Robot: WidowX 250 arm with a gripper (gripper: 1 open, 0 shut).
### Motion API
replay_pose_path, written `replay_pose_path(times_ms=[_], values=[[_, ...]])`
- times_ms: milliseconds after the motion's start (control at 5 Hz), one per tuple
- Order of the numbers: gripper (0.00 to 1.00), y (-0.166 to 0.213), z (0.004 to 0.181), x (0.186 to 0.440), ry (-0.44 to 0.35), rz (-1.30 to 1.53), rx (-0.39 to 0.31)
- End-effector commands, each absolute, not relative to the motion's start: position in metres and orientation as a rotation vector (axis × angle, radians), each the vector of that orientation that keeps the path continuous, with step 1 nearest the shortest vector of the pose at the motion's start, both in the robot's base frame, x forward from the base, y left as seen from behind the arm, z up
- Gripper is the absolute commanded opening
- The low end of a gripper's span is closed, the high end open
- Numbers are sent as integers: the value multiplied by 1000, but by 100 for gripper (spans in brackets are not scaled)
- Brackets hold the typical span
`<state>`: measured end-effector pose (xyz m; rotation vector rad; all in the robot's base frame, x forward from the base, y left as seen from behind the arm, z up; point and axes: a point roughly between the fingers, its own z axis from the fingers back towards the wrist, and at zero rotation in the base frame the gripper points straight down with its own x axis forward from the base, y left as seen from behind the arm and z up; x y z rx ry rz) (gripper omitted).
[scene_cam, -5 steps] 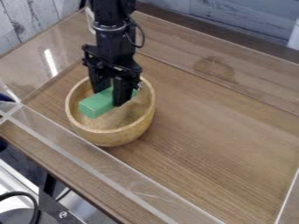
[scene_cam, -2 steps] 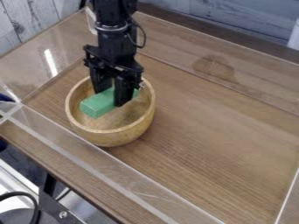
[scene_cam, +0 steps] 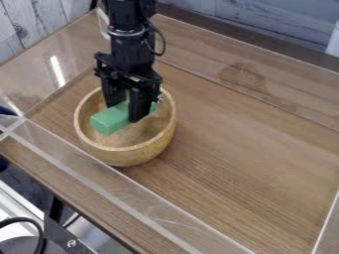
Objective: Put the green block in the brown bowl
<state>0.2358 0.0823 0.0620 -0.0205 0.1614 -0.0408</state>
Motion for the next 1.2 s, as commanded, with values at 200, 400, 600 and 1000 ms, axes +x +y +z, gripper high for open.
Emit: replay_pose_path(times_ms=[200,400,600,1000], values=[[0,85,72,247,125,-39,-10],[100,85,77,247,127,-36,-12],[100,85,82,247,122,-31,-14],[100,84,90,249,111,-23,-15]])
